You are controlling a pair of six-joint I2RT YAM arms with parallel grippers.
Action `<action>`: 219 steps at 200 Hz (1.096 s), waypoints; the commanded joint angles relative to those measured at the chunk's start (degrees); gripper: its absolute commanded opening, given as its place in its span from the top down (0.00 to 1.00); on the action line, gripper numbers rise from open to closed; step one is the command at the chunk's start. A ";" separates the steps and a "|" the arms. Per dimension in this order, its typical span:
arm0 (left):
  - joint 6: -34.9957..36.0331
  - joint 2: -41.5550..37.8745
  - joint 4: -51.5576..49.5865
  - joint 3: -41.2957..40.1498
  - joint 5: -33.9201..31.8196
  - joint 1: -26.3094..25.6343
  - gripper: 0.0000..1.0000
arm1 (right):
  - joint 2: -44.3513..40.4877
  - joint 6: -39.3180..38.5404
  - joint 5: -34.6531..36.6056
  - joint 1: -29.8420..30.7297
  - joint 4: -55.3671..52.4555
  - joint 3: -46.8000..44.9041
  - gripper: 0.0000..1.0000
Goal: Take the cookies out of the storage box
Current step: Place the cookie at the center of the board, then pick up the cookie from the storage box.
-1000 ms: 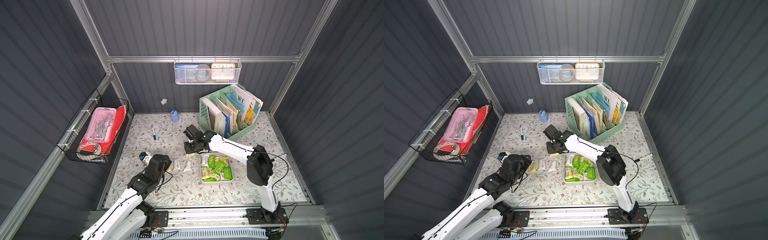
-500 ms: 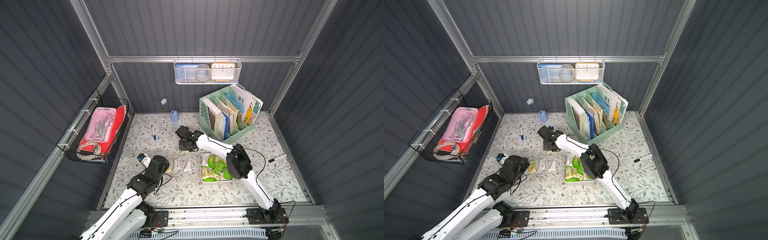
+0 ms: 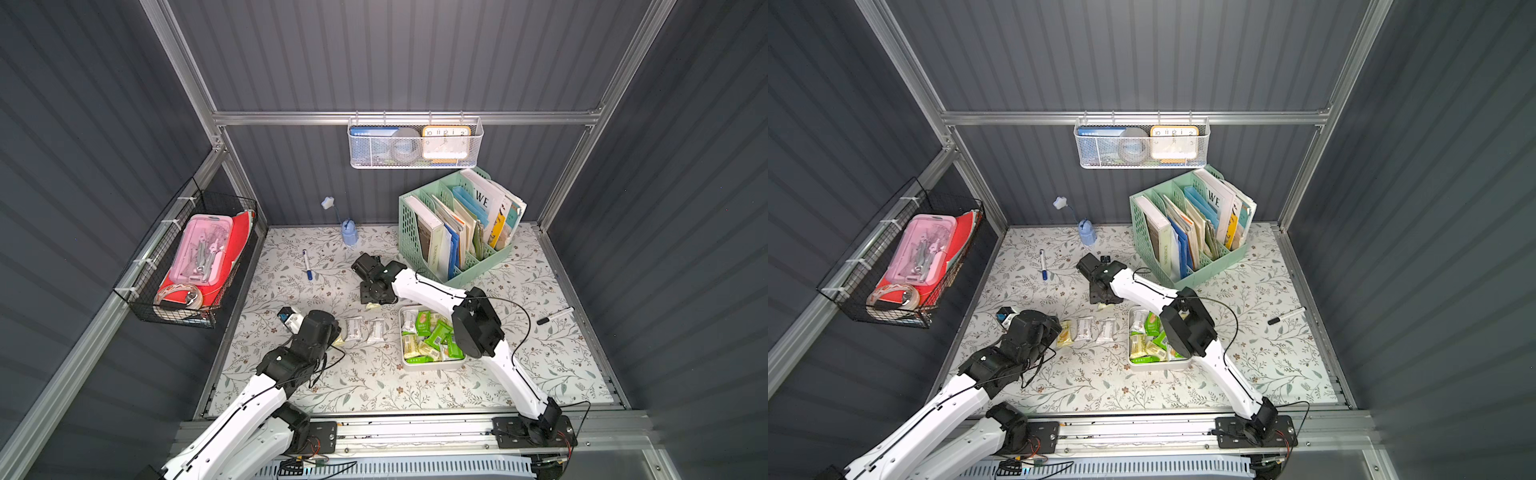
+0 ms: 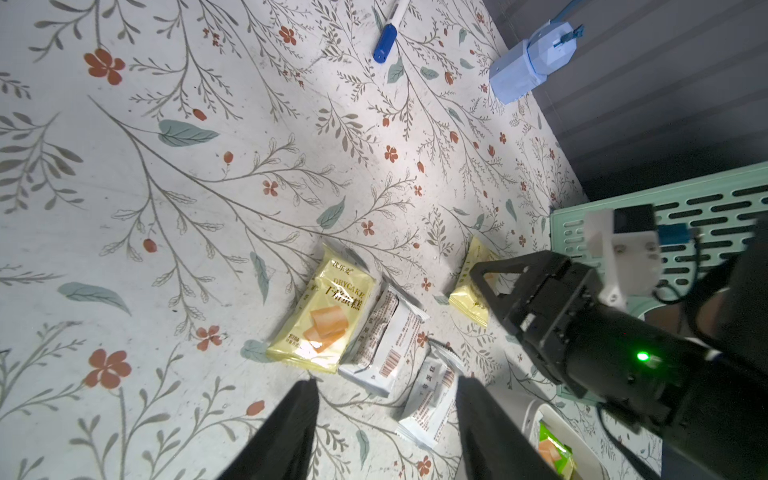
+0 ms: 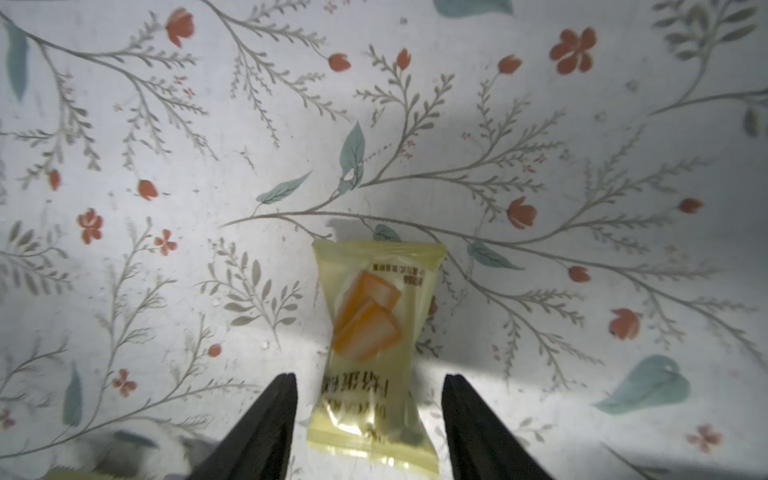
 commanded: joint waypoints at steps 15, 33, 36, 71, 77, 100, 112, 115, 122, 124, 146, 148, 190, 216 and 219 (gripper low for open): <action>5.65 2.44 1.36 4.25 3.12 0.38 0.42 | -17.70 -2.10 0.32 -0.21 6.46 -14.20 0.39; 8.61 4.71 4.11 5.00 7.32 0.29 0.44 | -26.89 -2.60 -0.24 -0.85 13.06 -26.62 0.40; 9.07 5.10 4.77 4.99 8.09 0.27 0.44 | -28.51 -2.57 -0.36 -1.03 14.14 -28.88 0.40; 10.08 9.71 12.15 3.52 15.79 -1.14 0.46 | -43.47 -1.06 -5.37 -5.23 21.19 -49.80 0.43; 9.96 10.62 13.59 3.10 16.67 -1.80 0.46 | -45.05 -0.61 -6.11 -6.02 21.38 -52.02 0.44; 7.67 14.43 18.87 1.97 17.26 -6.09 0.47 | -48.80 2.24 -11.65 -8.24 24.13 -58.67 0.46; 6.52 17.02 21.05 1.95 16.68 -8.80 0.47 | -49.50 4.63 -15.51 -9.22 28.18 -62.11 0.47; 6.32 17.67 21.79 1.91 16.56 -9.33 0.47 | -49.56 5.21 -16.54 -9.57 29.19 -62.83 0.47; 5.54 19.26 23.52 1.68 16.72 -10.46 0.47 | -49.41 6.47 -18.80 -10.10 31.39 -64.34 0.48; 5.32 19.71 24.10 1.63 16.77 -10.68 0.47 | -49.27 6.95 -19.36 -10.31 31.96 -64.70 0.48; 2.28 24.43 29.26 0.22 17.66 -12.46 0.47 | -46.99 9.67 -25.19 -11.09 36.41 -66.75 0.50; 2.20 24.76 29.65 0.08 17.60 -12.59 0.47 | -46.77 9.77 -25.59 -11.11 36.65 -66.80 0.50; 0.08 30.30 34.53 -0.56 18.02 -14.41 0.50 | -42.76 11.57 -25.95 -11.11 37.91 -67.34 0.55; -0.21 32.77 37.22 -0.43 18.90 -14.96 0.51 | -43.43 10.96 -23.61 -11.20 35.56 -67.41 0.56; -0.25 32.99 37.46 -0.48 18.90 -15.02 0.51 | -43.63 10.96 -23.63 -11.12 35.29 -67.42 0.56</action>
